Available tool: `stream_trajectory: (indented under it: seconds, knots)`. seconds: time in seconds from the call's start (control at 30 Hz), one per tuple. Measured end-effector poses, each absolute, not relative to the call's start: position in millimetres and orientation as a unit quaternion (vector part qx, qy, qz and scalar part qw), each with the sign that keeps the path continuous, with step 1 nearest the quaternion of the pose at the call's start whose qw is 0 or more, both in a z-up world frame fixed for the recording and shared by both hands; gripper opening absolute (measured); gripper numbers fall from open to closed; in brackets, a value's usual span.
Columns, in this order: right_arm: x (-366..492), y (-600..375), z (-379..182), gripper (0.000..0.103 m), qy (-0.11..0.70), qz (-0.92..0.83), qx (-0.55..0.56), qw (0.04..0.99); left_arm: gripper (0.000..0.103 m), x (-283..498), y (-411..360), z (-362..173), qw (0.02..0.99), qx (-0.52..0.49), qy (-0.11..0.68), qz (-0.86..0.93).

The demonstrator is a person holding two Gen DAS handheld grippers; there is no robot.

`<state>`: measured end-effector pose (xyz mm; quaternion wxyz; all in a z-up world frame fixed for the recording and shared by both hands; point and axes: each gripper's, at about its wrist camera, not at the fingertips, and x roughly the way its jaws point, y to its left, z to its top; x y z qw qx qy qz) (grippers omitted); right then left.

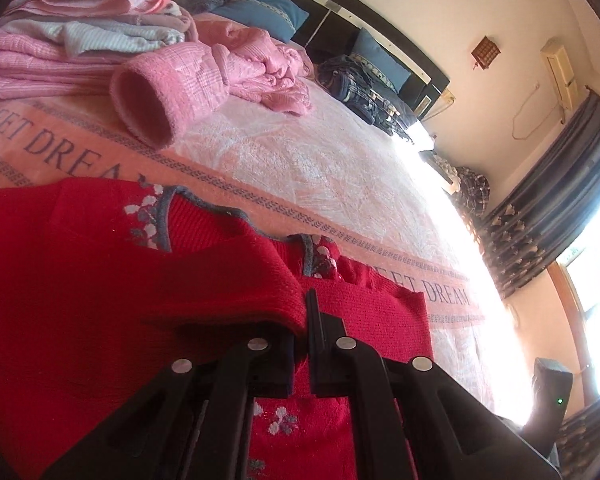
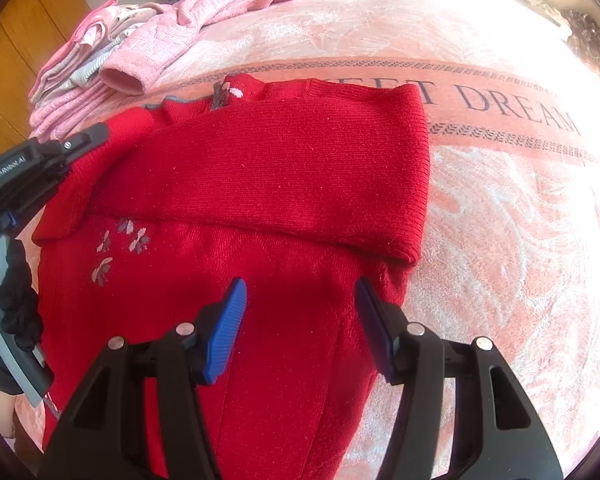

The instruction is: Fold small clothes

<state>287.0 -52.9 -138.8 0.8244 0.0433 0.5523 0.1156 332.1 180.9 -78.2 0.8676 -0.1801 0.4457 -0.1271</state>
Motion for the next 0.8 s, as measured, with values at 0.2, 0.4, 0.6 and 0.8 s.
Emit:
stream_trajectory:
  seconds: [0.2,0.4,0.6,0.8]
  knots:
    - [288,-58,-142,0.057,0.556,0.109,0.046,0.823,0.019,322,128,-100,0.84,-0.048,0.497,-0.213]
    - [288,-62,-140,0.057,0.555,0.101,0.05,0.824,0.035,300,114,-96,0.815,-0.019,0.5,-0.293]
    - [286,-65,-138,0.057,0.552,0.097,0.049,0.826,0.038,294,165,-96,0.817,-0.117,0.511,-0.24]
    - [283,-65,-127,0.057,0.534,0.094,0.041,0.839,0.038,280,237,-88,0.817,-0.23,0.49,-0.199]
